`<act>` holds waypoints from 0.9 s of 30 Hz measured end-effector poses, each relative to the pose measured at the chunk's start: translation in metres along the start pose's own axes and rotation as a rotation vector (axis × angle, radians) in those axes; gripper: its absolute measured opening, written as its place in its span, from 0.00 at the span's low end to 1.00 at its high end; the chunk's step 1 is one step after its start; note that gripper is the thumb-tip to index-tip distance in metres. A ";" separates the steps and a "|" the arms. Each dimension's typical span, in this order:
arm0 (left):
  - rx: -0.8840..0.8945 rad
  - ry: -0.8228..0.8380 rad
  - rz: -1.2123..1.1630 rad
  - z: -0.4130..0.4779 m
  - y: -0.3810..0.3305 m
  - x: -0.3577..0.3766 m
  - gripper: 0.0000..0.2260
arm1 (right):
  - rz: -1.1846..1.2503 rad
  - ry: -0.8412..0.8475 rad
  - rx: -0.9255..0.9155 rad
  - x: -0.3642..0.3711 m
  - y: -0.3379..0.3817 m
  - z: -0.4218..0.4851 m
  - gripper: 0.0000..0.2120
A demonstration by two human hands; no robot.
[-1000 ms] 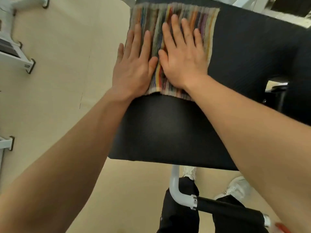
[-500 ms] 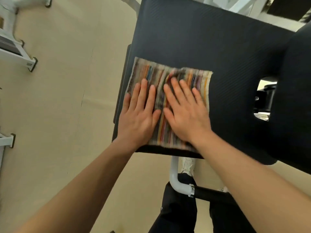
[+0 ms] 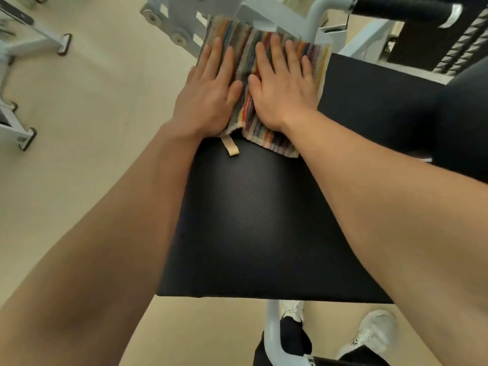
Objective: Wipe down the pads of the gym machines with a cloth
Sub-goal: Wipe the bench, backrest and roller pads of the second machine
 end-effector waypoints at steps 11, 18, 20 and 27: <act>-0.092 0.035 0.137 -0.178 -0.010 0.029 0.29 | 0.064 0.027 -0.148 0.036 0.051 -0.170 0.28; 0.133 0.124 0.178 -0.270 -0.108 0.072 0.28 | 0.072 0.116 0.100 0.051 -0.027 -0.327 0.30; 0.226 0.148 0.174 -0.268 -0.140 0.082 0.28 | 0.051 0.122 0.191 0.049 -0.064 -0.349 0.31; 0.504 0.168 0.191 -0.232 -0.235 0.112 0.27 | 0.089 -0.073 0.524 0.042 -0.126 -0.365 0.24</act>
Point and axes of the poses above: each hand's wrist, its own z-axis towards the middle knuckle, its own x-axis out of the palm, y = z × x, the point moved 4 cm from there along z, towards the middle knuckle, and after that the axes turned 8 degrees about -x, right-handed, at the moved point
